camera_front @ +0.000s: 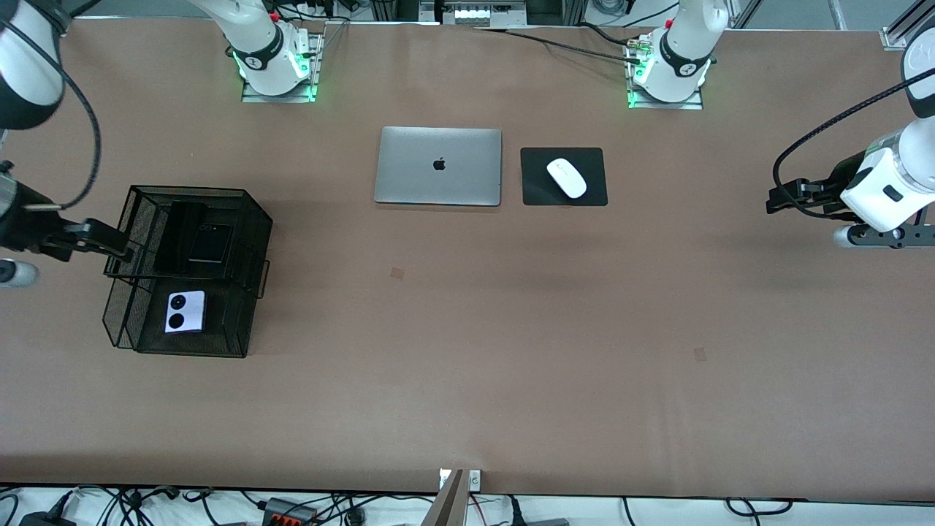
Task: Place phones with both arms
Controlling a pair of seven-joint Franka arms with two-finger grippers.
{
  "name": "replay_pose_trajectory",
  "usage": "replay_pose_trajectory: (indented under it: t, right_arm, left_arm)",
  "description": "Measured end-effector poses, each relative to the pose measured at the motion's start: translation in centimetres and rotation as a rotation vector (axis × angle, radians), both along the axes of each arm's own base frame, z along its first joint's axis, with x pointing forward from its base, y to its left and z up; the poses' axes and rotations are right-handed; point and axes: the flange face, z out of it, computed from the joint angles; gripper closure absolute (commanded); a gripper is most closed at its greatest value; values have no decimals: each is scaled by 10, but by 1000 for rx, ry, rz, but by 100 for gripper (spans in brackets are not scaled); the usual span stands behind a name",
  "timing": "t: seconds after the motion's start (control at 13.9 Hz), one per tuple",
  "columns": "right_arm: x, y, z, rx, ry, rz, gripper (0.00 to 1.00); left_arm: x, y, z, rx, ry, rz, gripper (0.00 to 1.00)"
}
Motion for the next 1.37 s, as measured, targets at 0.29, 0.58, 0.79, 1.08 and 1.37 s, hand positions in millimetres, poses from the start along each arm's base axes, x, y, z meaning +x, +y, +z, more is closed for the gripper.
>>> replay_pose_trajectory:
  t: [0.29, 0.58, 0.79, 1.08, 1.37]
  right_arm:
    - [-1, -8, 3, -1, -4, -12, 0]
    - [-10, -14, 32, 24, -47, -13, 0]
    - [-21, -23, 26, -8, -17, -18, 0]
    - [-50, -18, 16, -18, 13, -4, 0]
    - [-86, -18, 20, -9, 24, -4, 0]
  left_arm:
    - [0, -1, 0, 0, 0, -1, 0]
    - [0, -1, 0, 0, -1, -1, 0]
    - [0, -1, 0, 0, -1, -1, 0]
    - [0, 0, 1, 0, -2, 1, 0]
    - [1, 2, 1, 0, -6, 4, 0]
